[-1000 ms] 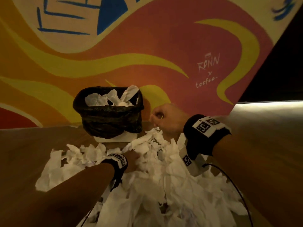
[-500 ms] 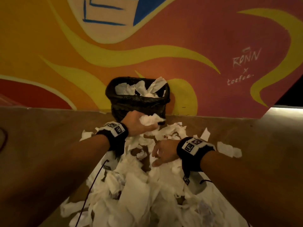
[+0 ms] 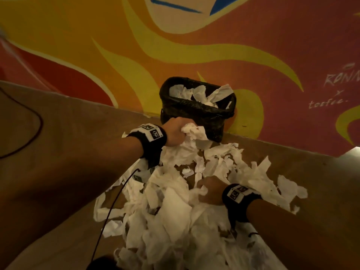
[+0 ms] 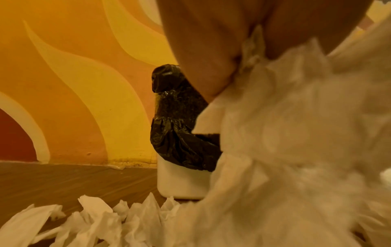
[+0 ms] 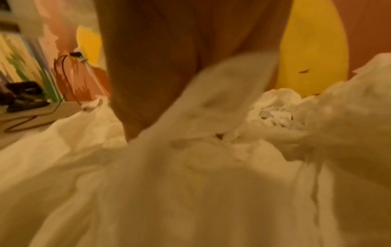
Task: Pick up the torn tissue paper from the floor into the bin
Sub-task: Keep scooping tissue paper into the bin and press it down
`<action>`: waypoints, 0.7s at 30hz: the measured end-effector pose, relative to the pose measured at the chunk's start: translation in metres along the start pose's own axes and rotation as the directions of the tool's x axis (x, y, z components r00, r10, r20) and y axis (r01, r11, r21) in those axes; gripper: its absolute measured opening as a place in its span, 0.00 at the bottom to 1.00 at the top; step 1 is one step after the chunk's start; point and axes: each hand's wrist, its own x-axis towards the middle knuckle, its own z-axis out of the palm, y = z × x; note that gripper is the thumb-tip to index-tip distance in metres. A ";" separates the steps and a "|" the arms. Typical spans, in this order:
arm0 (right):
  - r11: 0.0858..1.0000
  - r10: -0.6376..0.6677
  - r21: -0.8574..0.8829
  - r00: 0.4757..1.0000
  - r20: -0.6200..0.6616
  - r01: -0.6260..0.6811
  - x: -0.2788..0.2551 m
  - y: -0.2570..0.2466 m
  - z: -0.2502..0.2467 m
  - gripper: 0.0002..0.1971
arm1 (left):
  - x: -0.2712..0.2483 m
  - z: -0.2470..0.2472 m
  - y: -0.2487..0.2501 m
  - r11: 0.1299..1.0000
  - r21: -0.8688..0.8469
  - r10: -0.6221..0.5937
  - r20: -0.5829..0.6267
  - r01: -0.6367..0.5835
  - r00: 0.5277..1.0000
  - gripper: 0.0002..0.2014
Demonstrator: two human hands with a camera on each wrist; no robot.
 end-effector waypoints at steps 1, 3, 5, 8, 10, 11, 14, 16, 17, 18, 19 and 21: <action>0.999 0.009 0.037 1.000 -0.025 -0.008 -0.004 0.002 -0.007 0.24 | -0.001 0.000 0.002 1.000 -0.002 -0.015 0.009 0.015 1.000 0.14; 0.994 0.014 0.105 0.997 -0.075 -0.006 -0.013 0.005 -0.022 0.25 | -0.002 0.002 0.006 1.000 -0.005 -0.031 -0.002 0.031 1.000 0.05; 0.988 -0.007 0.152 0.991 -0.132 0.027 -0.018 0.009 -0.036 0.18 | -0.001 0.005 0.007 0.999 0.007 -0.032 -0.007 0.032 0.999 0.06; 0.972 -0.004 0.228 0.979 -0.206 0.052 -0.025 0.015 -0.053 0.06 | 0.003 0.010 0.004 1.000 -0.009 -0.025 -0.005 0.025 1.000 0.19; 0.953 -0.003 0.289 0.962 -0.275 0.086 -0.029 0.017 -0.061 0.12 | 0.003 0.010 0.007 0.998 -0.042 -0.035 0.017 0.036 0.999 0.25; 0.944 -0.020 0.304 0.945 -0.327 0.125 -0.032 0.019 -0.064 0.15 | 0.003 0.010 0.009 0.997 -0.053 -0.063 0.041 0.065 0.997 0.27; 0.934 -0.009 0.318 0.900 -0.436 0.164 -0.038 0.021 -0.072 0.10 | 0.003 0.009 0.013 0.996 0.016 -0.090 0.130 0.089 0.987 0.27; 0.914 -0.032 0.347 0.890 -0.454 0.210 -0.040 0.022 -0.076 0.13 | 0.001 0.007 0.017 0.992 0.124 -0.048 0.163 0.028 0.986 0.28; 0.903 -0.048 0.362 0.889 -0.455 0.234 -0.042 0.022 -0.078 0.17 | -0.001 0.007 0.020 0.990 0.144 -0.024 0.165 0.000 0.986 0.27; 0.895 -0.055 0.372 0.889 -0.455 0.246 -0.043 0.021 -0.080 0.20 | -0.001 0.007 0.022 0.989 0.146 -0.004 0.150 -0.018 0.989 0.23; 0.890 -0.058 0.374 0.878 -0.474 0.261 -0.042 0.021 -0.081 0.20 | -0.002 0.007 0.023 0.989 0.144 0.010 0.126 -0.028 0.992 0.17; 0.884 -0.032 0.383 0.852 -0.522 0.268 -0.041 0.019 -0.081 0.16 | 0.000 0.008 0.022 0.989 0.145 -0.006 0.104 -0.009 0.995 0.12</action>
